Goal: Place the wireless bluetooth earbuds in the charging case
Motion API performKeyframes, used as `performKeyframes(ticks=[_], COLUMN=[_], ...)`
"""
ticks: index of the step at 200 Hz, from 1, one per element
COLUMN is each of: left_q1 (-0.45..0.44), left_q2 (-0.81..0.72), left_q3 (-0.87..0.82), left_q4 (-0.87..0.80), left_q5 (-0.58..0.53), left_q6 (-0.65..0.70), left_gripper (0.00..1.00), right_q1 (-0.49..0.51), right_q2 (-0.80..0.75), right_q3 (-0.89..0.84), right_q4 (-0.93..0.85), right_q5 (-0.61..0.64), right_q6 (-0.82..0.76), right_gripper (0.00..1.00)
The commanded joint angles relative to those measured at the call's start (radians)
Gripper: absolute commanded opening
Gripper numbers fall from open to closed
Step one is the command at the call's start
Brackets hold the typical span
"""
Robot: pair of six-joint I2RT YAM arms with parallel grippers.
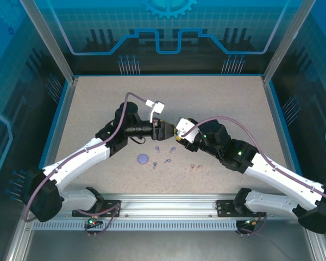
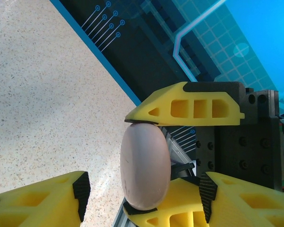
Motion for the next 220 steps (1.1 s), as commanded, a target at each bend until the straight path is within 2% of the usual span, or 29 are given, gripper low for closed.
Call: performKeyframes(ticks=[1,90,159,220], left_q1=[-0.013,-0.031,-0.032,-0.033], left_q2=[0.02,0.058,0.071,0.073], left_q3=[0.041,0.074,0.078,0.068], left_q4=[0.003,-0.039,-0.061,-0.029], left_q5=[0.035,0.055,0.066,0.077], left_q6=[0.016,0.055,0.077,0.077], left_gripper=[0.63,0.48,0.44,0.35], right_q1=[0.02,0.022,0.022,0.021], right_q2=[0.002,0.013,0.02,0.025], right_q3=[0.026,0.024,0.025,0.027], right_q4=[0.014,0.021,0.019,0.007], right_q5=[0.013,0.031,0.052,0.022], right_q6=[-0.005,-0.005,0.004,0.009], right_gripper=[0.48,0.47,0.47,0.48])
